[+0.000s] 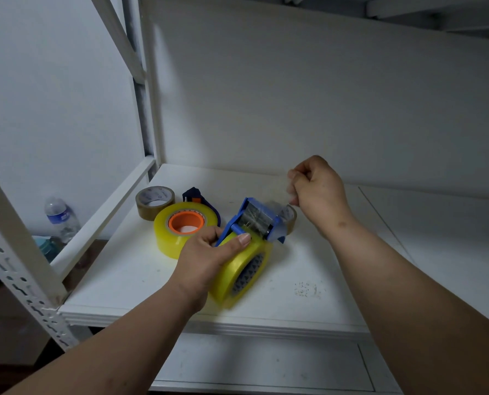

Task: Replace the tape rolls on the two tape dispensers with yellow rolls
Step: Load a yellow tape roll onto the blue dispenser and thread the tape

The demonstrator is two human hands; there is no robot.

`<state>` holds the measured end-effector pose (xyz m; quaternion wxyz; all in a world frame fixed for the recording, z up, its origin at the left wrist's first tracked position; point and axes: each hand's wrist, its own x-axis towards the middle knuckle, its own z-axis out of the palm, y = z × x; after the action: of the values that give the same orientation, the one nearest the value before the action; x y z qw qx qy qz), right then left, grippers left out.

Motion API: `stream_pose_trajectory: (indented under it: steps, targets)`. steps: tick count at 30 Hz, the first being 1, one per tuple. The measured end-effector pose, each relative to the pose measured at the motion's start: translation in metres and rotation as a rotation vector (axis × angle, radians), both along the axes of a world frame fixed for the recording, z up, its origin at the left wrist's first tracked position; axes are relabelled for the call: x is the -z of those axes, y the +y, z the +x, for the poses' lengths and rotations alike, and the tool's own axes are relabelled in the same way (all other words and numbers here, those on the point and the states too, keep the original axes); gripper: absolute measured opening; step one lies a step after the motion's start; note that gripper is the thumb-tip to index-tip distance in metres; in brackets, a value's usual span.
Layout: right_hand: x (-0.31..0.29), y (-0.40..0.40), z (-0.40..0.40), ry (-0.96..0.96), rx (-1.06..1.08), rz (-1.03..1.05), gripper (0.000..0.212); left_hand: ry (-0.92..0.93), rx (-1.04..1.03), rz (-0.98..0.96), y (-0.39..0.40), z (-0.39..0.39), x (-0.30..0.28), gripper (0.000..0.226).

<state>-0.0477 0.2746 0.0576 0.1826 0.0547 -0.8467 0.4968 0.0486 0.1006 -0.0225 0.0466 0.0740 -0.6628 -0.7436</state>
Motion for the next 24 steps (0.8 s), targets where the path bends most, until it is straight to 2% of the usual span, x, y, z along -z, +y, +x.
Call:
stream_pose_trajectory:
  steps: [8, 14, 16, 19, 24]
  targets:
    - [0.031, -0.009, 0.005, -0.210, -0.065, -0.102, 0.013, 0.030, 0.000, 0.066, -0.002, 0.004, 0.003, 0.078]
    - [0.038, -0.010, 0.009, -0.263, -0.091, -0.116, 0.019, 0.025, -0.016, 0.087, -0.003, 0.005, 0.006, 0.068]
    - [0.037, -0.010, 0.009, -0.276, -0.095, -0.115, 0.020, 0.023, -0.029, 0.098, -0.003, 0.005, 0.007, 0.074]
    - [0.038, -0.014, 0.013, -0.341, -0.122, -0.134, 0.020, 0.029, -0.040, 0.138, 0.000, 0.004, 0.006, 0.095]
    - [0.045, -0.016, 0.021, -0.414, -0.136, -0.177, 0.020, 0.037, -0.033, 0.181, 0.003, 0.003, 0.005, 0.078]
